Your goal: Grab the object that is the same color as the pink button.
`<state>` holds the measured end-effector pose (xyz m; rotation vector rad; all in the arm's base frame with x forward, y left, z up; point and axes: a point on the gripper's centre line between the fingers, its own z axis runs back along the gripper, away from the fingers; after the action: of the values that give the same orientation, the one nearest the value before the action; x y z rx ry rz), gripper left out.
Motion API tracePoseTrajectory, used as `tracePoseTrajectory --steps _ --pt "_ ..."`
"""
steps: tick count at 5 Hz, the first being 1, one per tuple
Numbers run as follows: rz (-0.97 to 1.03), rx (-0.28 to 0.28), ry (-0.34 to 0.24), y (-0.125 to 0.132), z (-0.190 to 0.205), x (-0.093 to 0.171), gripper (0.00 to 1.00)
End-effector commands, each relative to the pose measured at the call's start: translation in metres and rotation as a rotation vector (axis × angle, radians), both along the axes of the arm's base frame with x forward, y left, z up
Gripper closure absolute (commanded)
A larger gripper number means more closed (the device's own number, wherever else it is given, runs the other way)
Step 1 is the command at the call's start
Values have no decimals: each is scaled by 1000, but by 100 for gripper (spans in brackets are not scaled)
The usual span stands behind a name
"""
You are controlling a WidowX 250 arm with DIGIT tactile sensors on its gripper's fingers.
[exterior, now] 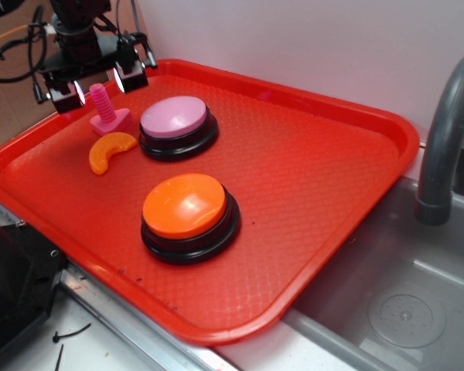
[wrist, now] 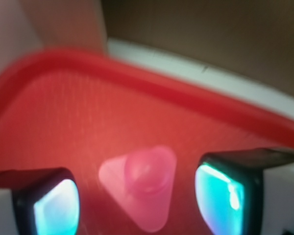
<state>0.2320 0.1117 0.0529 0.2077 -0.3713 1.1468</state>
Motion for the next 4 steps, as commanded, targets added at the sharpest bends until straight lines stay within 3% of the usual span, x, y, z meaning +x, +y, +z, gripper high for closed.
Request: tracePoseTrajectory --steps 1,2,3,4 --pt "16 11 -10 10 1 -2 0" --pt "35 22 -7 14 -3 -2 30" --pt "40 38 -4 16 -5 -1 100" --pt "46 42 1 19 -6 -1 100"
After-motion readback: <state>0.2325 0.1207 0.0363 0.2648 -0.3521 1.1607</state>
